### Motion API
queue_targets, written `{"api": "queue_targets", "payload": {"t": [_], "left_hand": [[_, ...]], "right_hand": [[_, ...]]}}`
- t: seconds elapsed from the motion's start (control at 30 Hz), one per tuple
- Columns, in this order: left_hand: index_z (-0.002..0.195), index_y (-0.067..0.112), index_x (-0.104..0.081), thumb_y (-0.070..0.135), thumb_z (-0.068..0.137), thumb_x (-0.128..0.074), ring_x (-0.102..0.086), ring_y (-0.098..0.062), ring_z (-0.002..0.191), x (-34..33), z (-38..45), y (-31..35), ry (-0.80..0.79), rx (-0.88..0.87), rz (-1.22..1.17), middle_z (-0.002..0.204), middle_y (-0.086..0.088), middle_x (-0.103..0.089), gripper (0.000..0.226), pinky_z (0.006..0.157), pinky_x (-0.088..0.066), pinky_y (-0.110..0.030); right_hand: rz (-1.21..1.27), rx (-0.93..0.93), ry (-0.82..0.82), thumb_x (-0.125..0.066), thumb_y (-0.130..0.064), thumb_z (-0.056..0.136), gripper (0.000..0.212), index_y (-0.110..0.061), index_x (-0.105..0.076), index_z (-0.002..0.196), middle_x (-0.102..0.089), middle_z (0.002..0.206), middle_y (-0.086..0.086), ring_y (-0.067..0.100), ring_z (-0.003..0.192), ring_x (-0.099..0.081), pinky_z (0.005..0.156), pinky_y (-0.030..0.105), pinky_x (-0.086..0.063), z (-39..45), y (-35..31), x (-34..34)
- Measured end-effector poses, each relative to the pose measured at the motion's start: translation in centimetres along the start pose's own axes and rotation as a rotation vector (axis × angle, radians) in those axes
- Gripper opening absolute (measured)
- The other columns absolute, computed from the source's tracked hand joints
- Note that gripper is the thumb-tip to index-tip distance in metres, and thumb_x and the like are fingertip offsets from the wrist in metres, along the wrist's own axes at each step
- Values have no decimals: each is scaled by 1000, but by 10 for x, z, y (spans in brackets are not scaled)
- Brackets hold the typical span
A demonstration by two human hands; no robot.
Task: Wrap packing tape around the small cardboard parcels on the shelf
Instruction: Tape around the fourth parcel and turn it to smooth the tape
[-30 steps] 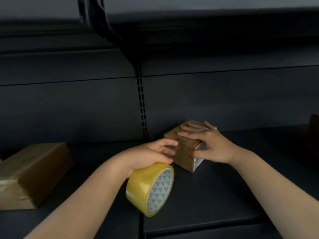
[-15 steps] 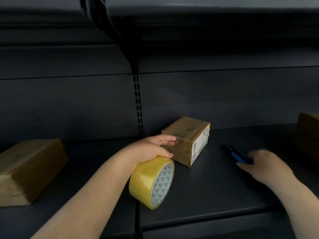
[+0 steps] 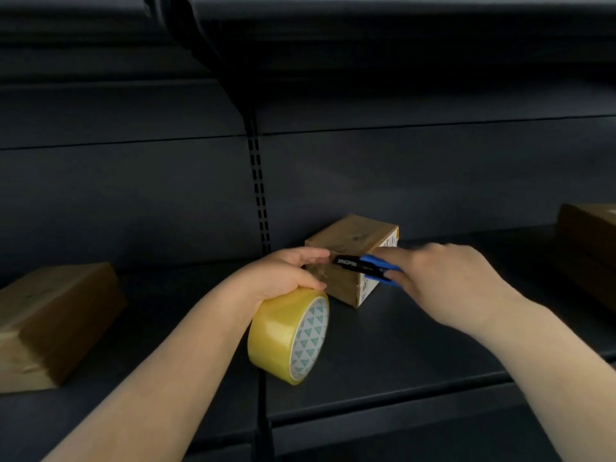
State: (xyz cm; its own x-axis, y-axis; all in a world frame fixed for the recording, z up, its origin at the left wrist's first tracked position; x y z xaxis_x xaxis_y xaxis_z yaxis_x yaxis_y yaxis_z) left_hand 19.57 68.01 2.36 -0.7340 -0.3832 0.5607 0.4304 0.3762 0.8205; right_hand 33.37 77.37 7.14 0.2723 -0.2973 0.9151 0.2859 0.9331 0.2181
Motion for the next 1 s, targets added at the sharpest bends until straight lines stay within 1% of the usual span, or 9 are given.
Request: {"api": "queue_targets", "payload": {"t": [0.2,0.33,0.43,0.5,0.67,0.73,0.8,0.9,1.0], "left_hand": [[136,13,-44,-8,82,-59,-40,-10,131,2,1,-2,13,-6,-25,138,-1,-48,60,111,-27,-25],[137,14,-43,-7,83,-58,-38,-7,130,2,0,0,7,-13,1,138,3,-48,60,106,-25,-19],[137,18,-44,-4,82,-60,-38,-7,130,0,1,1,-12,-20,40,136,5,-49,61,106,-23,-18],[136,20,-44,-2,82,-61,-39,-7,130,1,1,0,-7,-12,44,136,6,-49,61,108,-24,-21],[136,25,-45,1,83,-61,-38,-5,130,1,0,-1,-9,-8,57,137,10,-49,60,111,-24,-26],[136,25,-45,0,83,-61,-38,-4,129,1,-1,0,-10,-6,56,136,10,-49,60,110,-24,-24],[136,24,-45,0,83,-60,-38,-4,129,1,-1,1,-8,-7,60,136,10,-49,60,109,-24,-23],[136,24,-44,0,84,-60,-38,-5,130,0,-1,2,-13,-4,93,138,9,-48,60,110,-24,-25],[137,23,-43,0,84,-59,-38,-7,132,0,-2,5,-11,-13,112,140,7,-47,60,112,-24,-26]], "right_hand": [[-188,106,21,-43,-21,97,38,-33,-39,132,-62,94,-3,22,82,-62,44,26,-23,7,-17,-7],[-167,162,-71,-40,-30,97,29,-37,-47,124,-63,106,-7,19,93,-62,61,28,-40,-6,-5,-19],[238,35,-35,-45,-43,92,33,-49,-51,124,-67,108,-13,11,98,-62,79,33,-51,-18,27,-14],[481,-86,-69,-56,-38,88,29,-45,-60,116,-70,100,-13,6,90,-64,80,33,-52,-25,52,-24],[490,-252,-329,-59,-35,89,18,-41,-67,104,-69,101,-11,3,89,-62,85,30,-51,-37,81,-79],[378,-275,-388,-56,-41,89,22,-39,-64,110,-65,109,-11,5,97,-59,87,30,-50,-35,87,-87],[306,-263,-235,-57,-50,84,40,-34,-61,120,-59,117,-11,9,105,-57,89,30,-48,-22,87,-77],[599,-182,229,-53,-60,78,55,-30,-60,123,-62,119,-5,14,111,-57,92,37,-48,6,63,-37],[689,-60,212,-44,-66,83,62,-27,-55,130,-55,134,-5,11,128,-46,105,38,-39,45,25,-35]]}}
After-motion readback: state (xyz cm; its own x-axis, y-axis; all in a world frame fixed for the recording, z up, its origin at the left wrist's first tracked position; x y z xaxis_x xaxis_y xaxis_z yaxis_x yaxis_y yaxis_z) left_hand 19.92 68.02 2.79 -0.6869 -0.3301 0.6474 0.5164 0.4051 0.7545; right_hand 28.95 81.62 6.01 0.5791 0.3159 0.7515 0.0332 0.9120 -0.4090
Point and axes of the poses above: each hand's wrist, its own z-axis towards the middle knuckle, its own x-axis out of the back of the hand, y = z × x, the point moved 7 cm from there along z, towards the middle knuckle
